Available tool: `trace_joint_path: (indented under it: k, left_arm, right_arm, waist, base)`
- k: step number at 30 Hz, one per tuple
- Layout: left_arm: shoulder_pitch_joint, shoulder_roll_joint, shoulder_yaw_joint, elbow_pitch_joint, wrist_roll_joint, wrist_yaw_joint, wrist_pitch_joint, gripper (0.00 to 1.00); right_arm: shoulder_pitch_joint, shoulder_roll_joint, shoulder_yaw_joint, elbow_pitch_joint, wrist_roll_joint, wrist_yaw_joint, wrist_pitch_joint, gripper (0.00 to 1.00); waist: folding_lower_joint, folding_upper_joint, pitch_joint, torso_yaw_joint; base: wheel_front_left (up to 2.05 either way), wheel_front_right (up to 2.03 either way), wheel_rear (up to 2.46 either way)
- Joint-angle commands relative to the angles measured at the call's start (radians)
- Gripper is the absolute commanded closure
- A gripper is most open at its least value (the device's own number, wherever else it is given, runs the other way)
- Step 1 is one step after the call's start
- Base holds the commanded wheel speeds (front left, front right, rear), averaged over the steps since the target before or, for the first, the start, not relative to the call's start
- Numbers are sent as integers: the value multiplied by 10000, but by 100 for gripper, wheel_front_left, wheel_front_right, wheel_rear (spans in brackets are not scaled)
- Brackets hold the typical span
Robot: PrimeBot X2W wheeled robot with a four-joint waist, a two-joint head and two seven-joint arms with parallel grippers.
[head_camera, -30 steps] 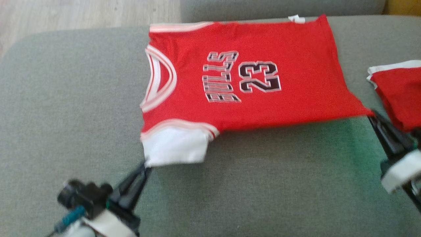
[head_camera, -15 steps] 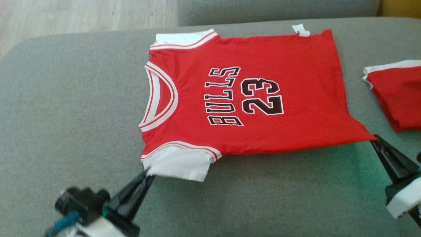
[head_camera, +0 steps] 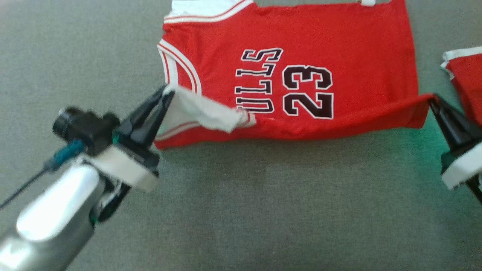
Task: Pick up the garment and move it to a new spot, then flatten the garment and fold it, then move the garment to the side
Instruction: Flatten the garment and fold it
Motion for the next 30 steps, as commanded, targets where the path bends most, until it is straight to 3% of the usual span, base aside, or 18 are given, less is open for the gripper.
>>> trace_joint_path:
  k: [1, 12, 13, 14, 15, 16, 17, 22, 30]
  left_arm:
    - [-876, 125, 528, 202, 180, -160, -39, 100]
    - [-2678, -590, 524, 2291, 747, -603, -611, 100]
    - [-2741, -672, 520, 2454, 741, -627, -659, 100]
    - [-2741, -672, 520, 2454, 741, -627, -659, 100]
    - [-2786, -749, 541, 2621, 730, -630, -717, 80]
    - [-2800, -837, 586, 2780, 688, -622, -780, 36]
    - [-2787, -918, 628, 2909, 663, -616, -856, 0]
    - [-1982, -1269, 927, 3196, 481, -185, -1111, 0]
    - [566, -2082, 1727, 3288, -395, 817, -1192, 0]
  right_arm:
    - [-450, -395, 220, 75, 148, -7, -30, 100]
    - [-2455, -177, 1284, 1443, 424, -7, -501, 100]
    - [-2561, -108, 1325, 1576, 488, -7, -547, 73]
    - [-2561, -108, 1325, 1576, 488, -7, -547, 73]
    - [-2663, -43, 1353, 1709, 528, -7, -596, 2]
    - [-2753, 26, 1365, 1822, 553, -7, -654, 0]
    - [-2811, 109, 1365, 1917, 592, -7, -709, 0]
    - [-2707, 515, 1107, 2100, 600, -7, -849, 0]
    - [-1453, 1429, -678, 1536, 315, -7, -859, 0]
  waist:
    - [-3, 0, 356, 1]
    - [-3, 0, 1176, -10]
    - [-3, 0, 1196, -6]
    - [-3, 0, 1196, -6]
    - [-3, 0, 1212, -2]
    - [-3, 0, 1213, 0]
    - [-3, 0, 1194, 1]
    - [-3, 0, 846, -37]
    - [-3, 0, 330, -200]
  base:
    - [0, 0, 0]
    - [0, 0, 0]
    - [0, 0, 0]
    - [0, 0, 0]
    - [0, 0, 0]
    - [0, 0, 0]
    - [0, 0, 0]
    - [0, 0, 0]
    - [0, 0, 0]
